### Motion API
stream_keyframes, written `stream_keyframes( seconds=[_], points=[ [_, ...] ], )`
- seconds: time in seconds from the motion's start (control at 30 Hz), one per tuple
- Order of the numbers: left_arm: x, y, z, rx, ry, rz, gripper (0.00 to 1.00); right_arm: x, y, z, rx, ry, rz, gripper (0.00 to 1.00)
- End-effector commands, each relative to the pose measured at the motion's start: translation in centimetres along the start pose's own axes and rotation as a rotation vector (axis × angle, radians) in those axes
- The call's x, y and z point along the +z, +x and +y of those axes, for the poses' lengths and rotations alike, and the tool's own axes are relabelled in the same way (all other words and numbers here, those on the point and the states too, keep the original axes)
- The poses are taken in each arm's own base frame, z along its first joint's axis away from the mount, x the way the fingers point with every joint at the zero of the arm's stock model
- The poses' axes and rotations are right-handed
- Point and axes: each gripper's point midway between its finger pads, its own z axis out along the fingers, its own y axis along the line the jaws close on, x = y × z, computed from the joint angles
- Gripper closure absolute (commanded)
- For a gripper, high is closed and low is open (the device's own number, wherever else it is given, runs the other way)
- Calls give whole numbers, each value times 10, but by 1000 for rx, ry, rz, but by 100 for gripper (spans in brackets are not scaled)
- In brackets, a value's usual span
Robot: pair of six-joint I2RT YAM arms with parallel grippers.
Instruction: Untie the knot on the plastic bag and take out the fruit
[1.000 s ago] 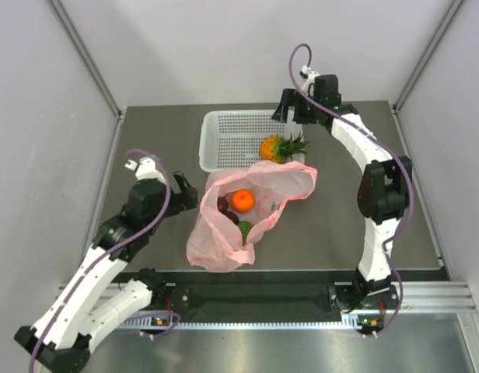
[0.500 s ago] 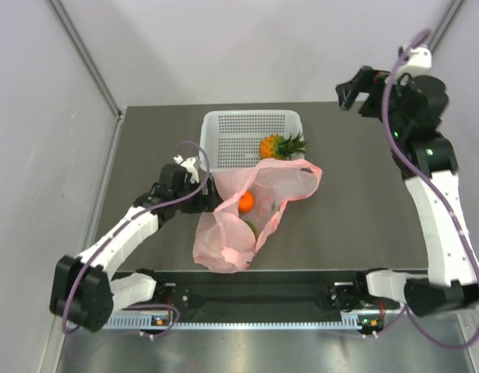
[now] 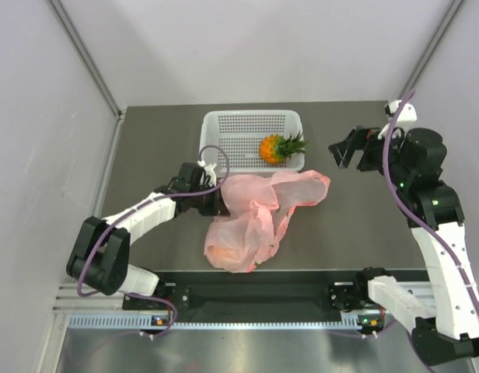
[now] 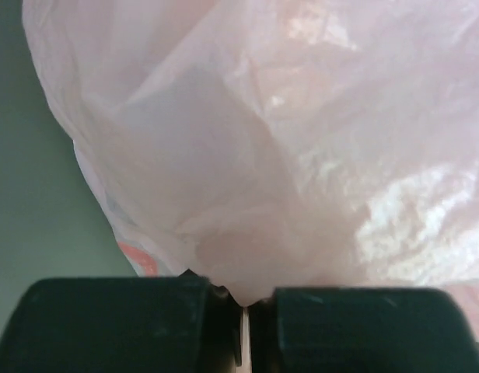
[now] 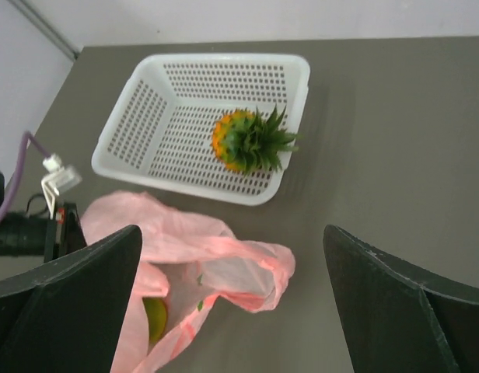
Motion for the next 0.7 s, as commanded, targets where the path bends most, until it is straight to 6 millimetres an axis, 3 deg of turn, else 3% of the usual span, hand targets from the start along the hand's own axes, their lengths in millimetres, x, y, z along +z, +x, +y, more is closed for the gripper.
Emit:
stream_keyframes(
  seconds=[0.0,0.1,0.33,0.47,0.57,0.67],
  points=[
    [-16,-37,-32,76,61,-97,100,-17,13,15,-34,-80,23,0],
    [-33,-51,-44,101,58,-136,100,-19,37,19,-20,-117,74,0],
    [-67,-71,-69,135,59,-172,100,-9,137,29,76,-225,297,0],
    [-80,-78,-83,146,60,-154,100,-1,168,48,73,-270,347,0],
    [-89,-82,-97,165,77,-153,100,5,186,78,59,-343,378,0],
    [-103,-88,-111,188,82,-158,100,20,205,80,60,-317,417,0]
  ],
)
